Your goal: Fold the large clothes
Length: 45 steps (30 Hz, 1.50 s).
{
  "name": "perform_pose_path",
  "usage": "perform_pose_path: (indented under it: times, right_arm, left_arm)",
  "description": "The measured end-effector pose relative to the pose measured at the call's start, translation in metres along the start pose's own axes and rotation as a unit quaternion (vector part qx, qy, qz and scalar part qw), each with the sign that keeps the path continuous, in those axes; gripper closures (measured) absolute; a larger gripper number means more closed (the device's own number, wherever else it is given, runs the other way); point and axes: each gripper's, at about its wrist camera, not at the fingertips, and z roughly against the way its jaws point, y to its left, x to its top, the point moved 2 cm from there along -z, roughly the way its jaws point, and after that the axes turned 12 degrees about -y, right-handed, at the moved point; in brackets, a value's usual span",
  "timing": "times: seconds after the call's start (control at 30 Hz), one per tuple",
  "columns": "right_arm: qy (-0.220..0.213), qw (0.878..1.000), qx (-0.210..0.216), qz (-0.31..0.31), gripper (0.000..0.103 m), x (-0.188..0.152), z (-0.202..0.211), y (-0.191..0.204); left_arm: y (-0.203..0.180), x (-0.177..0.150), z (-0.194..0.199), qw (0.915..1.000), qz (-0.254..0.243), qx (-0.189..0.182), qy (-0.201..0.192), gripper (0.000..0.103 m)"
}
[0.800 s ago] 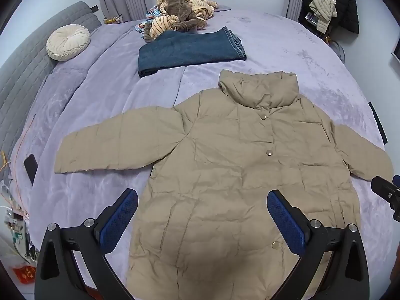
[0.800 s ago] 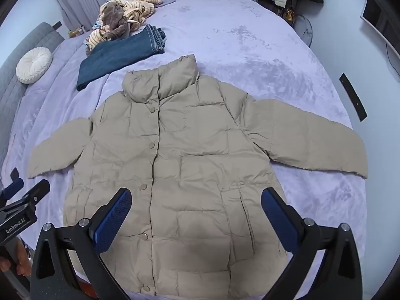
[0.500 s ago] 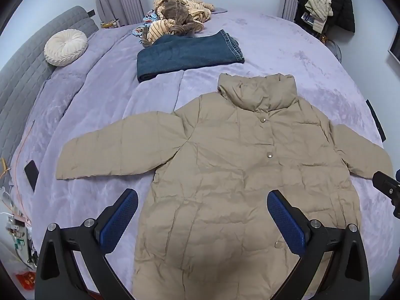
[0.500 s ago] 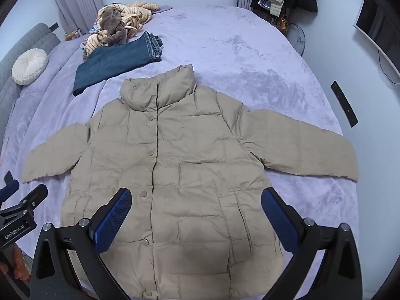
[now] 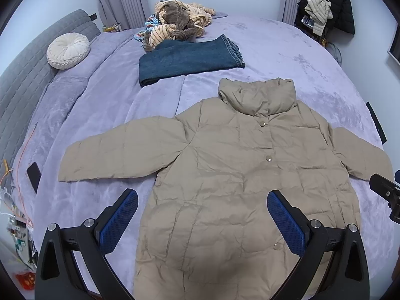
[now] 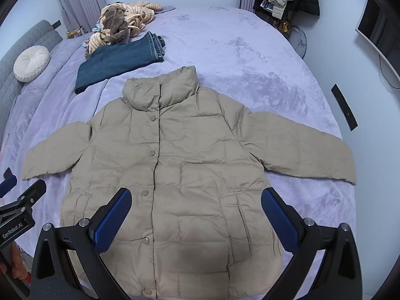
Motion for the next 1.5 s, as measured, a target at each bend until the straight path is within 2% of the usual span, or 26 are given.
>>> perform_pose_path:
  times: [1.5]
  right_arm:
    - [-0.001, 1.0, 0.001, -0.002, 0.0, 0.0018, 0.0018, -0.0021]
  left_arm:
    - [0.0002, 0.0022, 0.0003, 1.0, 0.0, 0.0, -0.001, 0.0]
